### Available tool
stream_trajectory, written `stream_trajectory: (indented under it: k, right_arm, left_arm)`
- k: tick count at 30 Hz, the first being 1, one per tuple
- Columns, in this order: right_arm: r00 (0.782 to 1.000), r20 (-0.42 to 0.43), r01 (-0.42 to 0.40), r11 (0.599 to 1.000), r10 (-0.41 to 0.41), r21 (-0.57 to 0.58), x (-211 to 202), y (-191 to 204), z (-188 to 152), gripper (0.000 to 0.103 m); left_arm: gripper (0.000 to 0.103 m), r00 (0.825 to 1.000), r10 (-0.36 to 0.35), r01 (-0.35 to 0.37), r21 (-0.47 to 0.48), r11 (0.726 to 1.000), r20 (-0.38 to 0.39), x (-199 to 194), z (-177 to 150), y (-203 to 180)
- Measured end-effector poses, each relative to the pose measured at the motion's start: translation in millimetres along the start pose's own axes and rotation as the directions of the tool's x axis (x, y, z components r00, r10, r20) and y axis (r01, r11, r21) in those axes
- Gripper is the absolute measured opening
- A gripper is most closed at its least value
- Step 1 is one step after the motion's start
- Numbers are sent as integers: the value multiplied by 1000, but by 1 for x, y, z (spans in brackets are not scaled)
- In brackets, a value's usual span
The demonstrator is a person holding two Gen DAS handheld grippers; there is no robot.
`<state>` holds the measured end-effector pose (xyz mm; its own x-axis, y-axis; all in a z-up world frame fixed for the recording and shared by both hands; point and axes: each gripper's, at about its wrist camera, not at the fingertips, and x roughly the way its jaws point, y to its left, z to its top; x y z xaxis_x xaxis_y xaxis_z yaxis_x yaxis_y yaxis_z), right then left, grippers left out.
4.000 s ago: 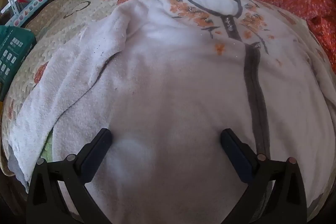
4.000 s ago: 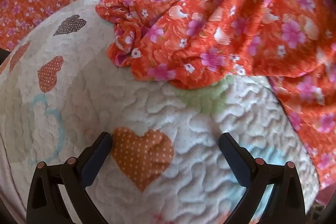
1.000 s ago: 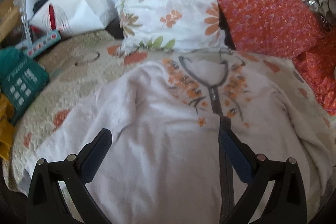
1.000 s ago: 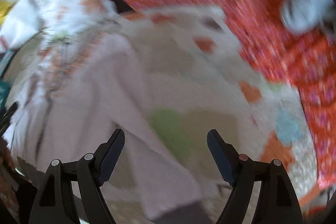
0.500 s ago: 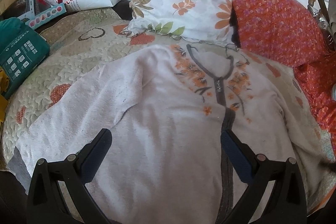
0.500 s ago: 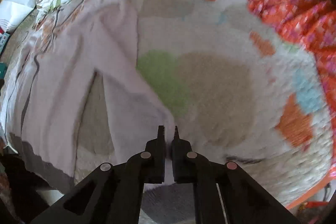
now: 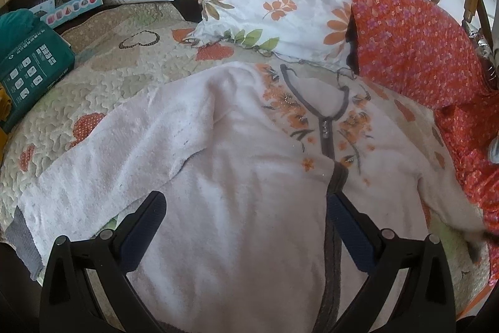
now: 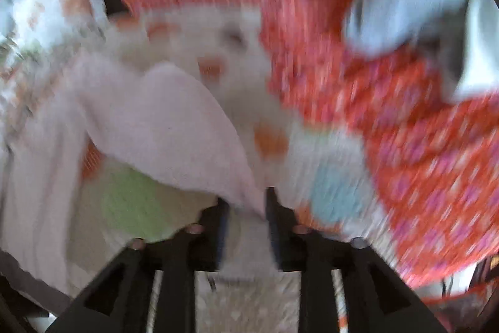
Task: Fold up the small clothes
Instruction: 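Grasp the grey knit sleeve cuff with the right gripper, then carry the cuff across the shirt body with the right gripper and release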
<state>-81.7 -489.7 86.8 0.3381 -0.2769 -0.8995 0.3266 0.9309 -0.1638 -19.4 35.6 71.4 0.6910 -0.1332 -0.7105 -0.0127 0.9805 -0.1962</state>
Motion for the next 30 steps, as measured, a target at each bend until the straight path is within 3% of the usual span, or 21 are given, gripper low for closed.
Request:
stream_trajectory:
  k: [2,4,6,7,9,13,15,19,22,23,24,26,27,30]
  right_arm:
    - [996,-80,-34,993,43,116,26,-19,-20,29]
    - [985,-86,-123,953,152,276,34,-47,-33,31]
    - [973,-43,-191,899,226,393,32,-72,-44,47]
    - [969,-16,-213,870,246,445,28,-82,-49,50]
    - [962,18,-243,827,272,508,24,-97,-58,52]
    - [907,104,-378,683,407,625,20,-112,-82,56]
    - [895,111,-395,650,432,649,20,-114,-88,63]
    - [925,36,-300,672,377,677,42,-115,-84,64]
    - [925,0,-280,681,380,677,63,-112,-76,64]
    - [922,4,-290,683,388,670,69,-108,-73,54]
    - [920,15,-305,691,393,655,70,-103,-69,35]
    - [900,19,-360,717,436,597,71,-89,-57,8]
    - [892,25,-382,723,451,576,69,-85,-52,8]
    - [931,63,-337,780,359,528,50,-94,-37,8]
  left_arm:
    - [103,1000,3,-3,-2,1000,-6,1,-1,0]
    - [103,1000,3,-3,-7,1000,-14,2,-2,1]
    - [103,1000,-4,3,-14,1000,-26,5,-2,2]
    - [103,999,-8,7,-17,1000,-36,7,-3,1]
    - [103,999,-8,8,-15,1000,-46,9,-5,-1]
    - [103,998,-4,4,3,1000,-61,14,-9,-7]
    - [103,998,-6,7,7,1000,-70,16,-10,-9]
    - [103,997,-13,14,9,1000,-74,16,-12,-11]
    - [103,998,-6,7,15,1000,-67,14,-12,-11]
    - [103,998,-4,5,14,1000,-66,14,-12,-11]
    - [103,998,-2,3,11,1000,-66,13,-12,-9]
    - [103,998,2,-1,4,1000,-65,12,-12,-6]
    - [103,998,4,-4,-2,1000,-65,12,-11,-3]
    - [103,998,3,-5,-25,1000,-66,12,-8,4]
